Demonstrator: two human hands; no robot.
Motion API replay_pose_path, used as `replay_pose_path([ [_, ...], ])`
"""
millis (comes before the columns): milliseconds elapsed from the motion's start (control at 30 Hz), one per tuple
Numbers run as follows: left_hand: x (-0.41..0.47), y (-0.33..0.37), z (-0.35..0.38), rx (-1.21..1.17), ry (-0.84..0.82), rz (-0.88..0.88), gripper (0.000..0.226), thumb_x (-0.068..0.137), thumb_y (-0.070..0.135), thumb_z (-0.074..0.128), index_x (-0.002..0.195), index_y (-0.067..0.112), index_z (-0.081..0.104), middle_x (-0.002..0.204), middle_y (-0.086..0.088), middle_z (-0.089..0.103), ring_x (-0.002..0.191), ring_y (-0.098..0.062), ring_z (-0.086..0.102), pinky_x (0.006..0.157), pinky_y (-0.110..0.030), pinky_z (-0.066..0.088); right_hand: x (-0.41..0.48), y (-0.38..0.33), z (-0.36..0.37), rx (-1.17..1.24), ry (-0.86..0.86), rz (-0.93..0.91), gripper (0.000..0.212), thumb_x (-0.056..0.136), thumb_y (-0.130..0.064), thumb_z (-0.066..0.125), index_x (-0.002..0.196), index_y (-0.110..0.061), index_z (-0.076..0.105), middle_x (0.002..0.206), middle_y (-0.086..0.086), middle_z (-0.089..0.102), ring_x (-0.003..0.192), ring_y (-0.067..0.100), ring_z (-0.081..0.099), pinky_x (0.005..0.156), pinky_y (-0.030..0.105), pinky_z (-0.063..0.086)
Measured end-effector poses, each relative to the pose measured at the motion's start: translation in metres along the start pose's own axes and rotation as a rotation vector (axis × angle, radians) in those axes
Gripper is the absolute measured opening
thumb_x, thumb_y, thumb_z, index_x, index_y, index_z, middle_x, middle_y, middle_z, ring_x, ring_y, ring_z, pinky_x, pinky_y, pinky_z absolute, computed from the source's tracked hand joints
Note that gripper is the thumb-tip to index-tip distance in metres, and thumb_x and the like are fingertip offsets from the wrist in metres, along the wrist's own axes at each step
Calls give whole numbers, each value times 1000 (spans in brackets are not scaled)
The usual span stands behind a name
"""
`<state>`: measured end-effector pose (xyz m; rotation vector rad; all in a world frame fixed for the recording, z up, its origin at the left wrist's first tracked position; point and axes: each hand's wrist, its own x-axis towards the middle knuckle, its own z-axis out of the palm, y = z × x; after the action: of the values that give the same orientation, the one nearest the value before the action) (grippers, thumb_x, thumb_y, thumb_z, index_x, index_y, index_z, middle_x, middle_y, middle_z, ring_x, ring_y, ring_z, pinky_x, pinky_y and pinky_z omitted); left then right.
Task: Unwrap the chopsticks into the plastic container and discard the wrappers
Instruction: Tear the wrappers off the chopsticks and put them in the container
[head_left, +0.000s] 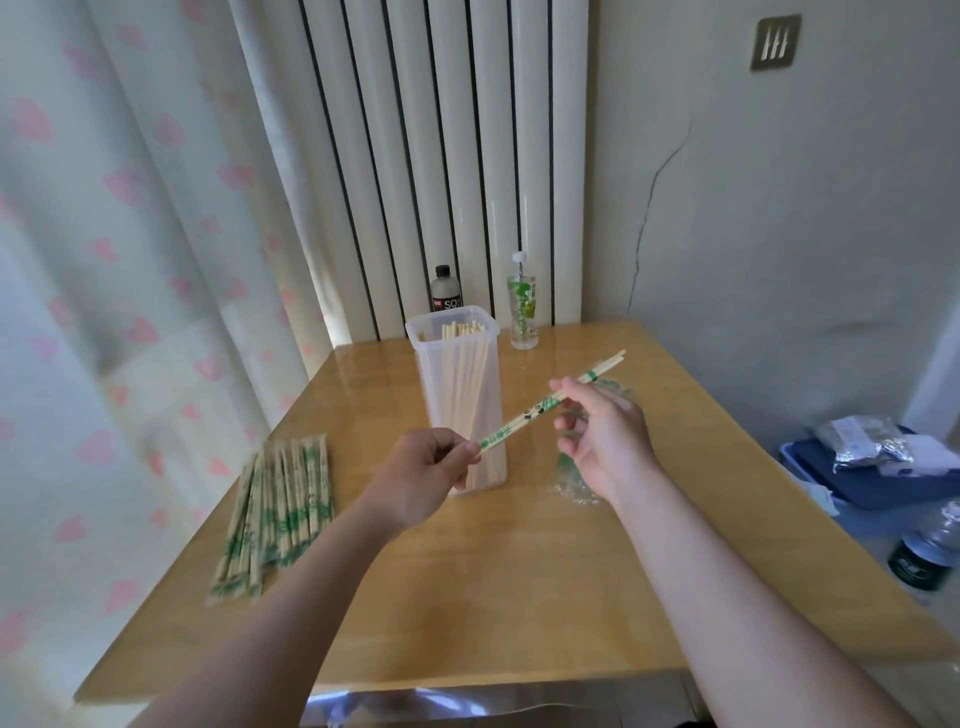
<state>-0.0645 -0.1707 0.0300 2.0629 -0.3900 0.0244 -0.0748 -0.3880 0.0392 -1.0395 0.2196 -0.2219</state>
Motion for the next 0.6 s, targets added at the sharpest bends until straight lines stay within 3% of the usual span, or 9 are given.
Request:
replay_pose_path([
  [200,2,-2,-5,182,-188,-43,26,102,46,50,102,27,68,66,4,66,54,-14,57,61,-28,50,-1,13,7,-37,-22,29,10,93,-14,73,94,-6,79,74,1,62,55,13,55,46,25,36],
  [367,7,-4,-11,203,-153,49,26,103,33,54,94,18,73,55,10,40,52,-9,34,56,-27,32,0,8,2,57,28,35,22,98,-28,67,104,-11,78,82,2,69,58,11,55,48,25,39],
  [500,6,-8,-24,203,-162,43,24,102,29,57,89,19,75,50,15,40,48,-5,33,52,-22,30,5,4,-13,128,48,38,30,101,-35,61,109,-10,76,90,4,69,63,11,54,49,25,39],
  [600,6,-15,-43,252,-66,14,24,101,25,58,87,16,75,43,15,41,42,-2,34,50,-22,30,7,-2,-26,228,118,39,33,103,-34,58,113,-7,73,94,7,66,68,13,54,54,25,45],
])
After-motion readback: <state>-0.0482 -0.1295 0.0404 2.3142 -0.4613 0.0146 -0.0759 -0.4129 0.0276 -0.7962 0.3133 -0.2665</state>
